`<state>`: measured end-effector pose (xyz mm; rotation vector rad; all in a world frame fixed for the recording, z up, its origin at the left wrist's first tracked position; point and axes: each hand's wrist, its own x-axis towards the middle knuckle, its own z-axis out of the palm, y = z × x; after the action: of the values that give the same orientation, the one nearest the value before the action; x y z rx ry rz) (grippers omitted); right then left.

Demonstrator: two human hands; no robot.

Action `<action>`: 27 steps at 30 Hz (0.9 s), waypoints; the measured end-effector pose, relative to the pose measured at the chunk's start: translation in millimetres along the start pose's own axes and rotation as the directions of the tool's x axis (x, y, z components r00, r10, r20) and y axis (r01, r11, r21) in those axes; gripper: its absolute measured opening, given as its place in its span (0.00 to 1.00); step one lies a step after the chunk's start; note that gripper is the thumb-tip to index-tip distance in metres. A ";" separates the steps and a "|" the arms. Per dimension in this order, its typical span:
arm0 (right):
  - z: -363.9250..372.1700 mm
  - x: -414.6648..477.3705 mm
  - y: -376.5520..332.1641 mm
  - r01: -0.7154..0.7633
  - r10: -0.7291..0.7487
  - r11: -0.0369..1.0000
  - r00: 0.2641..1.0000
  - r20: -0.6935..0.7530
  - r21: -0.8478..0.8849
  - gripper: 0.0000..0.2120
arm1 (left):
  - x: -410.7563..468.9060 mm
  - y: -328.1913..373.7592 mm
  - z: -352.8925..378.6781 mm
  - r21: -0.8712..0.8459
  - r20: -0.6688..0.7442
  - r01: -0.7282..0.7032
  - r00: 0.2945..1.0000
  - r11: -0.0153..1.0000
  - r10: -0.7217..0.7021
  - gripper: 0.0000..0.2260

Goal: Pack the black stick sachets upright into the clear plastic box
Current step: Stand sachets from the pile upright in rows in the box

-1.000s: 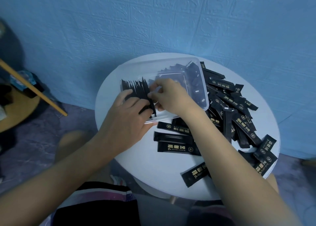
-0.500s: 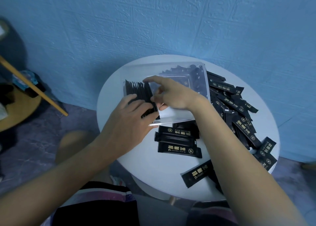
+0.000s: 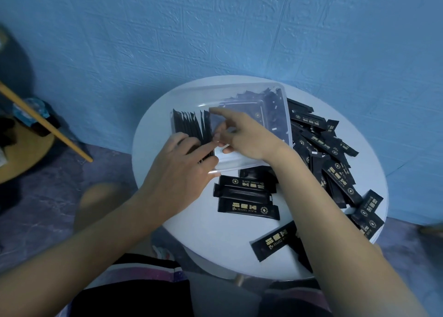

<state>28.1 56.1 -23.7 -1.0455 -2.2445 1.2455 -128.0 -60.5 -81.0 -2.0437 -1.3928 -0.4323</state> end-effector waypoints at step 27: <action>2.7 -122.5 13.9 -0.028 -0.004 0.731 0.999 -0.046 -0.682 0.18 | 6.8 -3.9 0.5 -0.047 0.060 0.040 0.997 0.998 -0.037 0.16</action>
<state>112.9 -33.0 -32.5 -1.3010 -2.7285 0.3415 -129.0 -54.3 -76.2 -2.0866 -1.4723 -0.4285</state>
